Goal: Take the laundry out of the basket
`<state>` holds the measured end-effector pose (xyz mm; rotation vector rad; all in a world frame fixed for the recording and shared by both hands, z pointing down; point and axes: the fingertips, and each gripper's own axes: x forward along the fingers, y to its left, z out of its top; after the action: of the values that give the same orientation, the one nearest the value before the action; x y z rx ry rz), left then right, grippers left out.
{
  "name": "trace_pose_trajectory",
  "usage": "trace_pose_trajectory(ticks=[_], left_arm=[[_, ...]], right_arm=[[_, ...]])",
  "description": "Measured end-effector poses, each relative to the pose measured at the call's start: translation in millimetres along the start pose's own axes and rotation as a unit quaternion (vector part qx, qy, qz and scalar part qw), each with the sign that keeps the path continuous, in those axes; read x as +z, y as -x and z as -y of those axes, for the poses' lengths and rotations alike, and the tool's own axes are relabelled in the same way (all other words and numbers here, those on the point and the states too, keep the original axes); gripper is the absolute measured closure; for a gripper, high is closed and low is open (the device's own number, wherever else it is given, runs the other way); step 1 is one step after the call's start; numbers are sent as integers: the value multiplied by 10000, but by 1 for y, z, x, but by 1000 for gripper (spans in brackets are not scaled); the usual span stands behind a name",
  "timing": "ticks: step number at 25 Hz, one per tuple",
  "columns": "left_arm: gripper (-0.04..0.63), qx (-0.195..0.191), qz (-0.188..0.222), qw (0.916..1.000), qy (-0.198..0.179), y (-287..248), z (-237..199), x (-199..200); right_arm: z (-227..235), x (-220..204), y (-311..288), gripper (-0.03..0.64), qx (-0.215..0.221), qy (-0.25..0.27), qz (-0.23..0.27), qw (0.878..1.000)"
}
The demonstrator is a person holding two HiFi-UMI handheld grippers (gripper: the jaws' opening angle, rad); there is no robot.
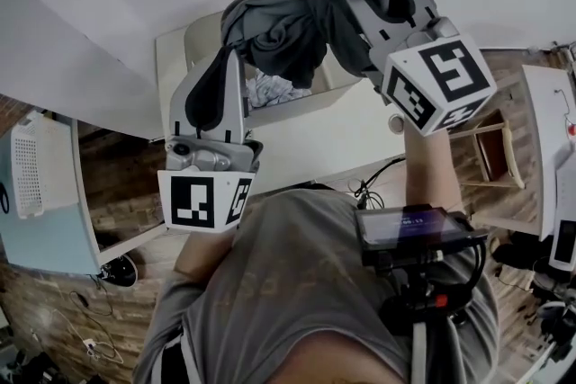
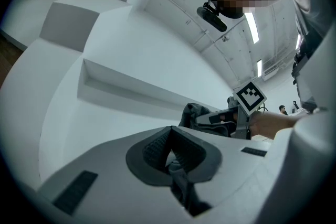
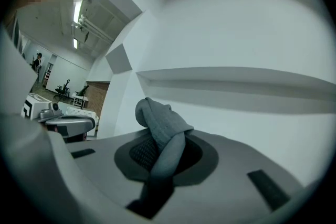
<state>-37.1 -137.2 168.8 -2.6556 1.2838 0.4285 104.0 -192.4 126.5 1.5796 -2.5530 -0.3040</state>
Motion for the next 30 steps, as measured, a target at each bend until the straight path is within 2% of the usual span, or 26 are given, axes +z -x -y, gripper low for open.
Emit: trace_pose_trajectory(ticks=[8, 16, 30], left_arm=[[588, -413, 30, 9991, 89, 4, 30, 5], [588, -809, 138, 9965, 156, 29, 53, 28], [588, -1433, -38, 9892, 317, 17, 95, 9]], right_arm=[[19, 20, 50, 558, -541, 123, 98, 9984], [14, 42, 110, 558, -1129, 223, 134, 9933], [52, 0, 179, 558, -2004, 27, -177, 9795]])
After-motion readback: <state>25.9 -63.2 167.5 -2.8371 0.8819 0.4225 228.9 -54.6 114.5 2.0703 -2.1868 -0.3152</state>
